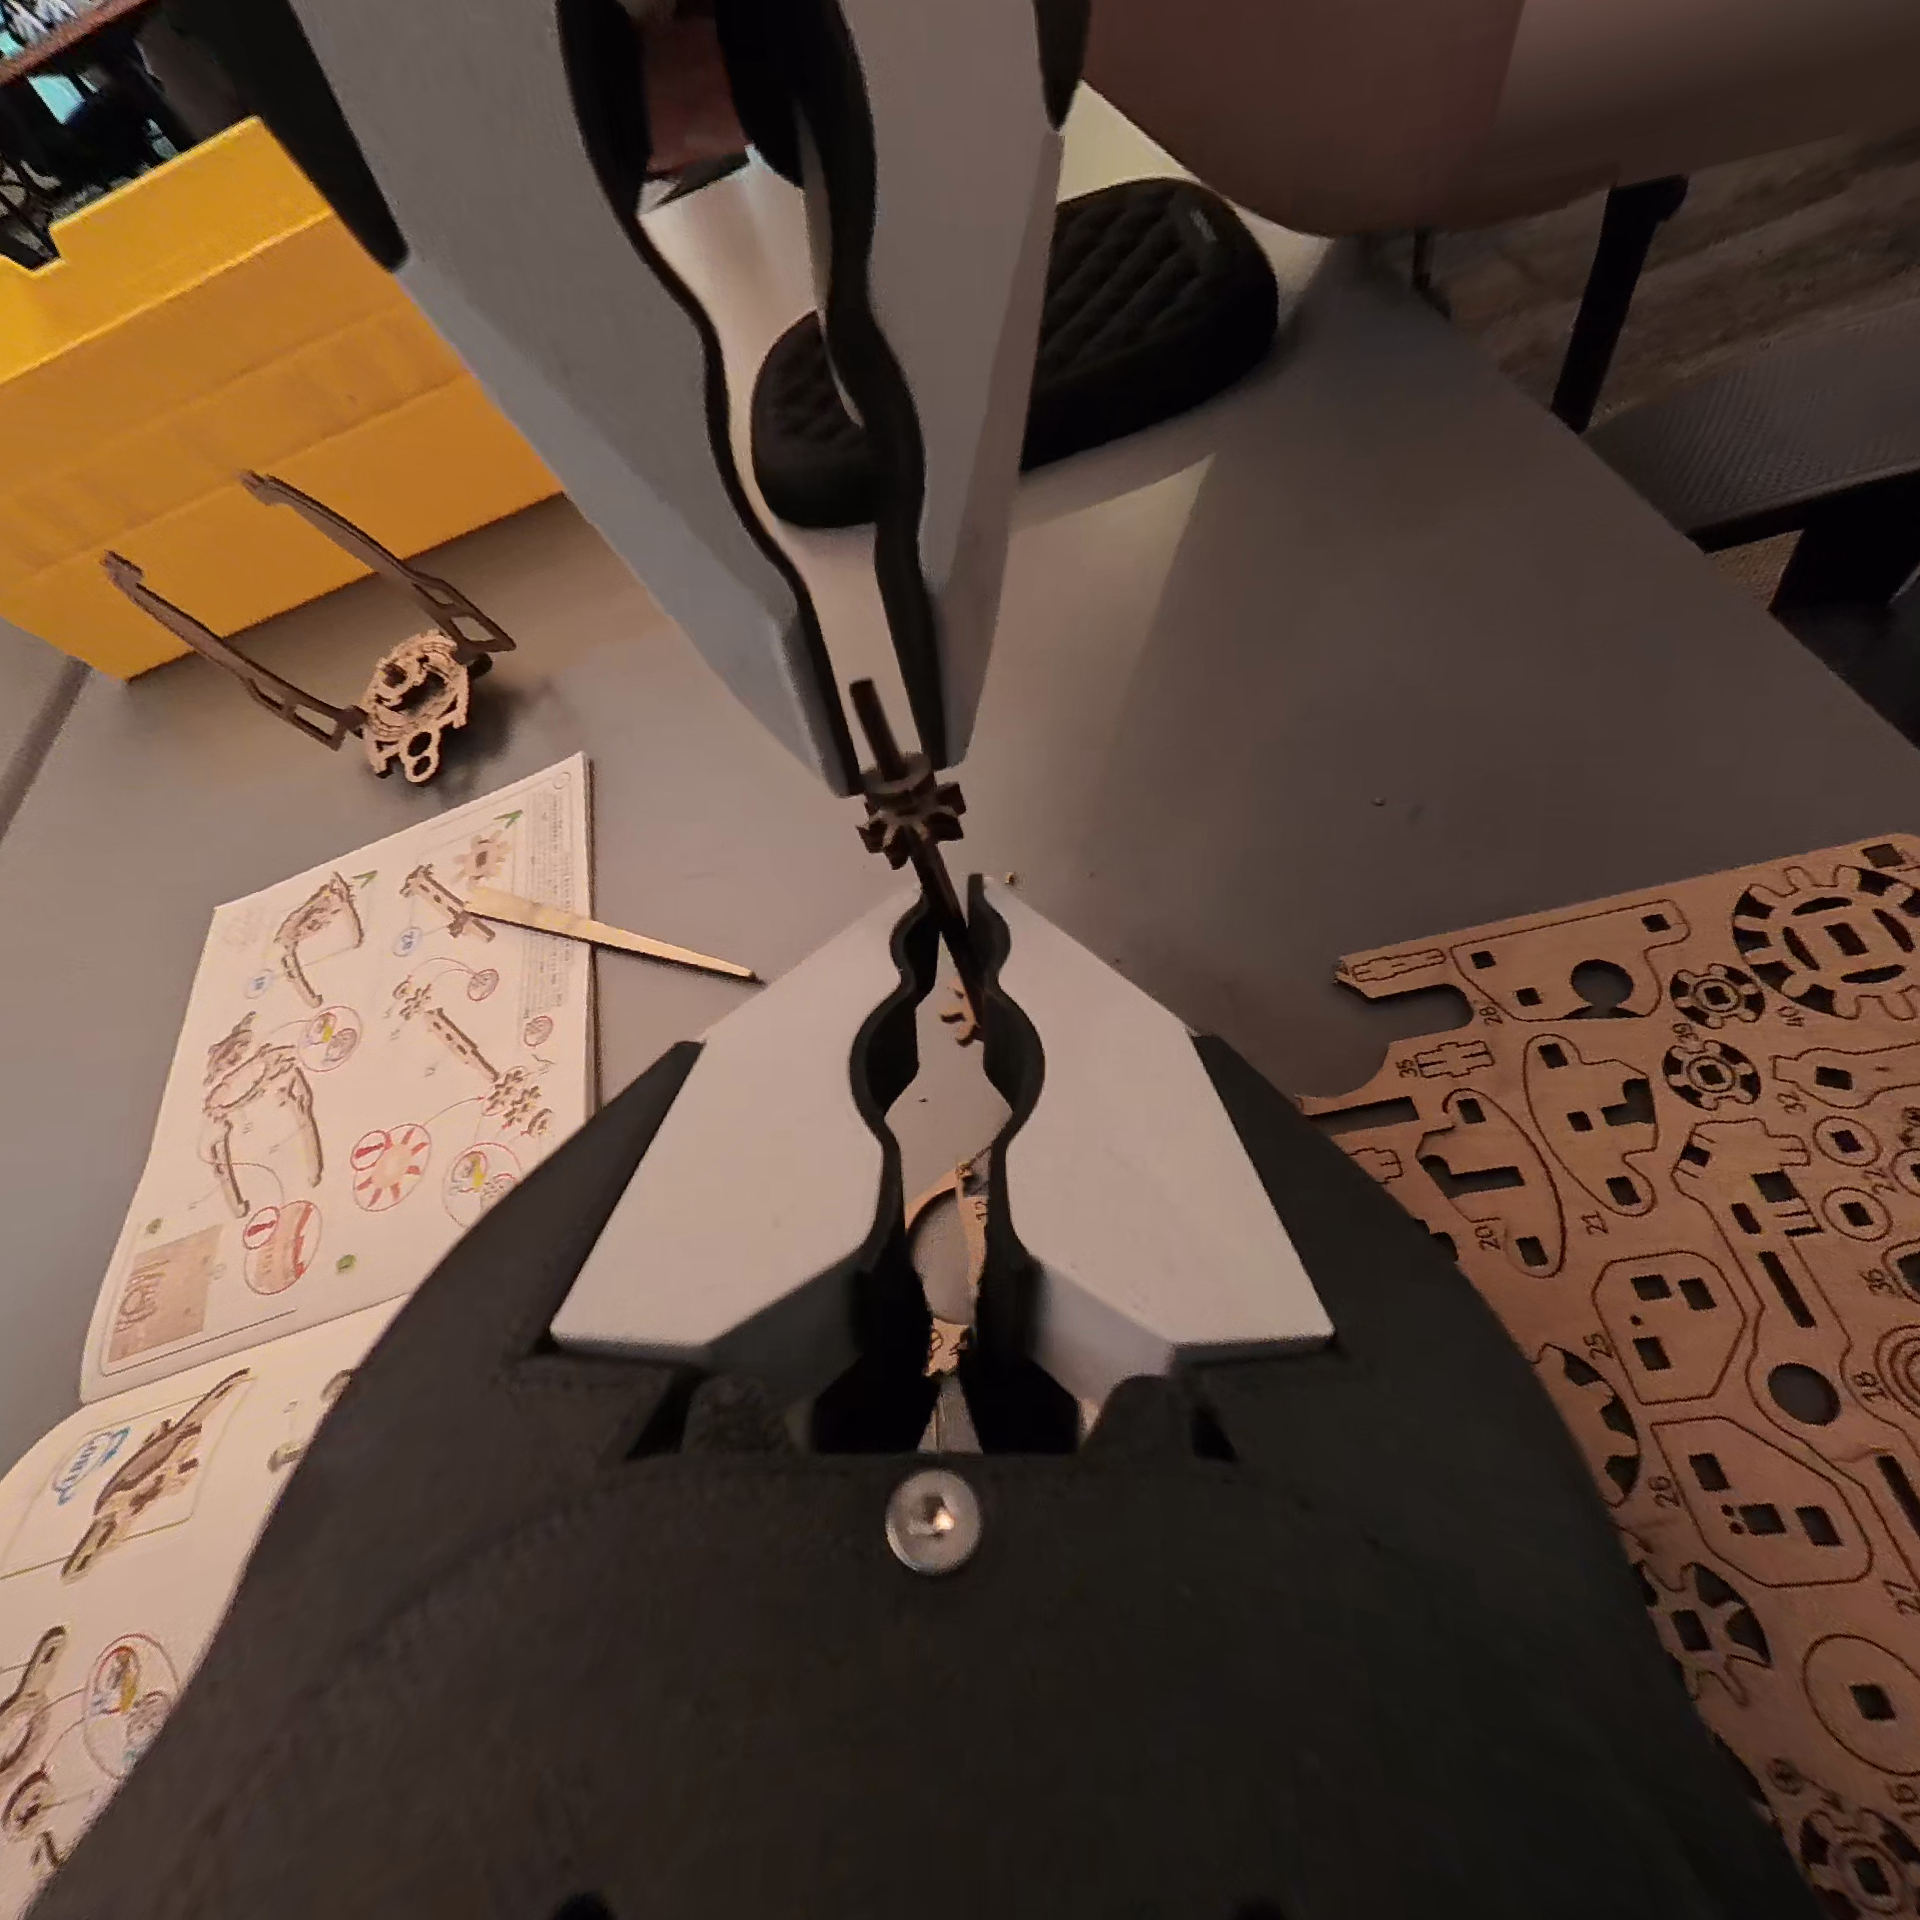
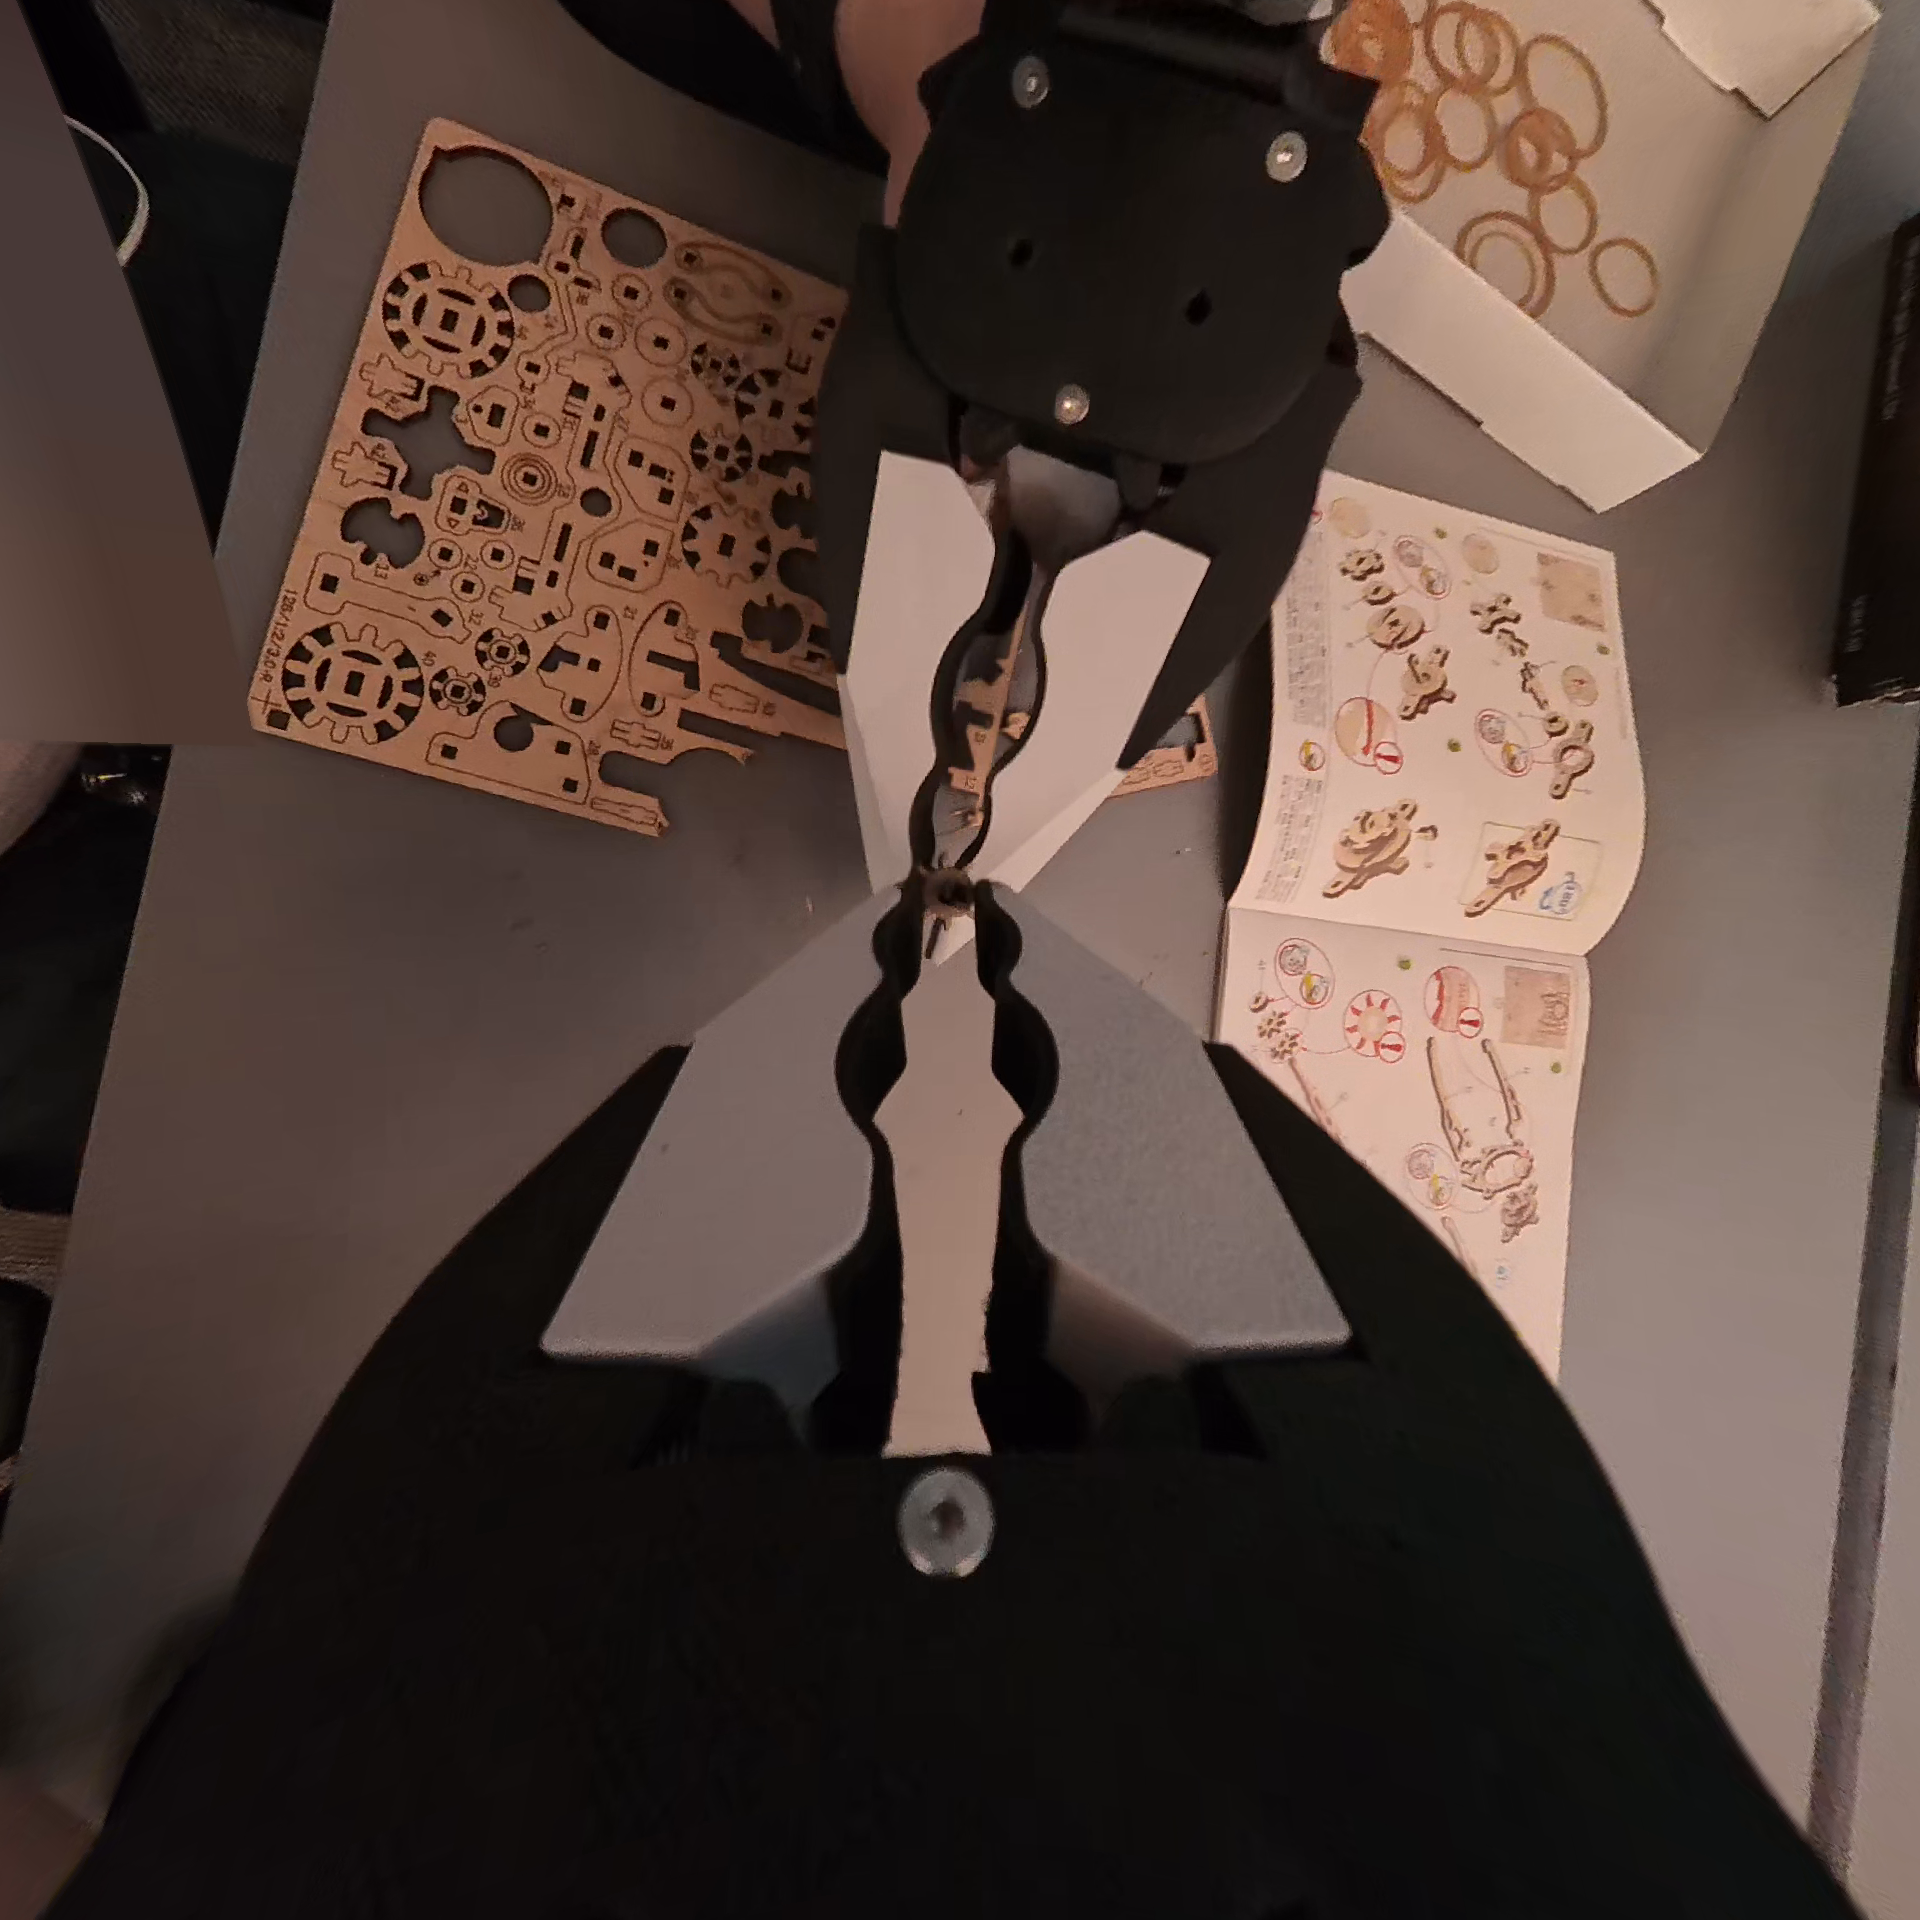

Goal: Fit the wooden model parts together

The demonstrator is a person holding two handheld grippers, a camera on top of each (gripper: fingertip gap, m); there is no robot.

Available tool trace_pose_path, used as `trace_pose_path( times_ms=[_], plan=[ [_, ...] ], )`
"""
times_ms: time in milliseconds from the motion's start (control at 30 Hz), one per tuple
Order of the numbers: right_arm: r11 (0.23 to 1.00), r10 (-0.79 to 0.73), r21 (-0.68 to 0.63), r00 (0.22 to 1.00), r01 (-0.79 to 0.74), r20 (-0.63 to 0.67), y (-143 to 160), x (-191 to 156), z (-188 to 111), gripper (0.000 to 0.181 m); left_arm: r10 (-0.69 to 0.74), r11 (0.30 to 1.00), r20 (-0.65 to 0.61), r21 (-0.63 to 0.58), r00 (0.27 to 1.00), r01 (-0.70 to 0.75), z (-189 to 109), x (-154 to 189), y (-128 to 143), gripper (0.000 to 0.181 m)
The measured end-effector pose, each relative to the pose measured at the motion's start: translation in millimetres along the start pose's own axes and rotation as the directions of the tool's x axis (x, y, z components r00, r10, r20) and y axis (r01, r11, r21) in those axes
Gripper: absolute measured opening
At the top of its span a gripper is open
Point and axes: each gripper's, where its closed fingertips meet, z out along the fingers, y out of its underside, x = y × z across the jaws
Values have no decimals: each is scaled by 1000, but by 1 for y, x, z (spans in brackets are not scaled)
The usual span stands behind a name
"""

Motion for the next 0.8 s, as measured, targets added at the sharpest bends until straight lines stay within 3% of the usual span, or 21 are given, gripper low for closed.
trace_pose_path(
  times_ms=[267, 800],
  plan=[
    [999, 43, 5, 999, -43, 13, 6, 3, 5, 8, 21, 998, 6, -57, 1000, -21, 6, 2, 8, 12],
    [999, 42, 3, 999, -42, 12, 9, 3, 13, 8, 0, 998, 38, -62, 999, 3, 4, -4, 8, 4]
  ],
)
